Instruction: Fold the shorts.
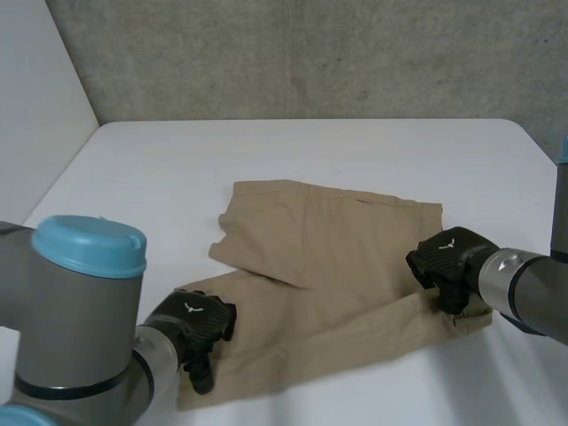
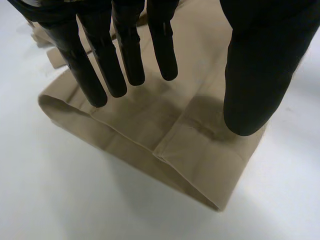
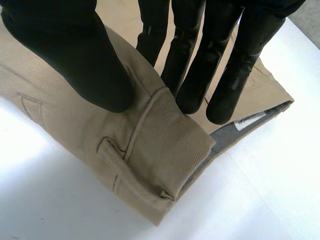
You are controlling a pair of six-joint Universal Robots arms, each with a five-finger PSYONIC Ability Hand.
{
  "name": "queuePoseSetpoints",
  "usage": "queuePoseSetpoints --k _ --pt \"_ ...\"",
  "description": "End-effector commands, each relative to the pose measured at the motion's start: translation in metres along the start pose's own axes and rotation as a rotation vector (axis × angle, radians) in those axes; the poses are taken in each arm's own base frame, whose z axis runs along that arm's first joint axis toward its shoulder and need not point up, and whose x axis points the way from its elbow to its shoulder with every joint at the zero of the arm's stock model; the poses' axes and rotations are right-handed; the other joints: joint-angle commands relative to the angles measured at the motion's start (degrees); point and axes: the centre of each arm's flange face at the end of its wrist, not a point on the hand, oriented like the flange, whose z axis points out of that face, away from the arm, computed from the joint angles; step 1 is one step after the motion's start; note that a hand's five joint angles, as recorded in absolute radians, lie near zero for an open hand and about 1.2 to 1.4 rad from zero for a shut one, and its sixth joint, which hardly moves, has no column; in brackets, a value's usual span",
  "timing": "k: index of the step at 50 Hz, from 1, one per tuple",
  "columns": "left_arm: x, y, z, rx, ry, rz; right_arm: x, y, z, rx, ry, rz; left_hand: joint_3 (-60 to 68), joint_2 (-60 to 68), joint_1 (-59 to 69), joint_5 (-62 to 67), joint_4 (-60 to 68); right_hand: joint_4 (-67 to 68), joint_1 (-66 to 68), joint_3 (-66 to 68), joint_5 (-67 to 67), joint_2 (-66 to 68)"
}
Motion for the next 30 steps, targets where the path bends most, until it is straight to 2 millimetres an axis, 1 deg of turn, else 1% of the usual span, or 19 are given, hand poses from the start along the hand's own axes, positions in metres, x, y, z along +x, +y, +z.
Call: queuePoseSetpoints --k 1,4,5,8,9,15,20,21,24,25,28,29,30 --pt "0.003 0.002 0.01 -0.002 -0.001 0.001 -0.003 0.002 -0.001 -0.002 -0.005 -0.002 7.87 7.62 7.39 7.61 7.6 11.47 23.19 11.14 14.06 12.14" --pt "0.004 0.005 0.014 -0.014 -0.001 0.006 -0.001 0.001 0.0 0.005 0.005 -0.002 16.59 16.33 16.1 16.32 16.32 11.47 23.19 11.14 14.06 12.14" --pt "0.003 0.005 0.014 -0.014 -0.013 0.005 0.0 0.0 0.0 0.007 0.007 -0.003 25.12 24.86 24.63 24.85 24.85 11.47 23.19 11.14 14.06 12.14" --pt "0.002 0.004 0.015 -0.011 -0.03 0.008 0.003 -0.001 0.001 0.017 0.019 -0.002 38.11 37.85 37.63 37.84 37.84 11.47 23.19 11.14 14.06 12.14" --pt "0.001 0.002 0.015 -0.008 -0.038 0.011 0.003 -0.002 0.001 0.021 0.021 -0.003 47.32 47.06 46.83 47.05 47.05 11.47 23.19 11.14 14.06 12.14" --pt "-0.001 -0.007 0.014 0.017 -0.048 0.017 0.009 -0.005 0.003 0.041 0.046 -0.002 47.72 47.47 47.24 47.45 47.45 11.47 23.19 11.14 14.06 12.14" --pt "-0.006 -0.029 0.013 0.093 -0.066 0.01 0.013 -0.01 0.005 0.07 0.073 -0.01 47.72 47.47 47.24 47.45 47.45 11.47 23.19 11.14 14.06 12.14" --pt "-0.009 -0.041 0.013 0.131 -0.076 0.01 0.014 -0.011 0.005 0.075 0.076 -0.011 47.72 47.47 47.24 47.45 47.45 11.47 23.19 11.14 14.06 12.14" --pt "-0.013 -0.058 0.013 0.188 -0.092 0.018 0.017 -0.015 0.007 0.101 0.094 -0.017 47.72 47.47 47.24 47.45 47.45 11.47 23.19 11.14 14.06 12.14" --pt "-0.016 -0.069 0.014 0.227 -0.103 0.026 0.018 -0.017 0.008 0.11 0.102 -0.018 47.72 47.47 47.24 47.45 47.45 11.47 23.19 11.14 14.06 12.14" --pt "-0.021 -0.088 0.016 0.289 -0.123 0.034 0.024 -0.024 0.012 0.157 0.138 -0.018 47.72 47.47 47.24 47.45 47.45 11.47 23.19 11.14 14.06 12.14" --pt "-0.024 -0.101 0.022 0.335 -0.141 0.04 0.029 -0.03 0.014 0.194 0.161 -0.01 47.72 47.47 47.24 47.45 47.45 11.47 23.19 11.14 14.06 12.14" --pt "-0.025 -0.108 0.027 0.358 -0.15 0.046 0.031 -0.033 0.017 0.211 0.171 -0.002 47.72 47.47 47.24 47.45 47.45 11.47 23.19 11.14 14.06 12.14"
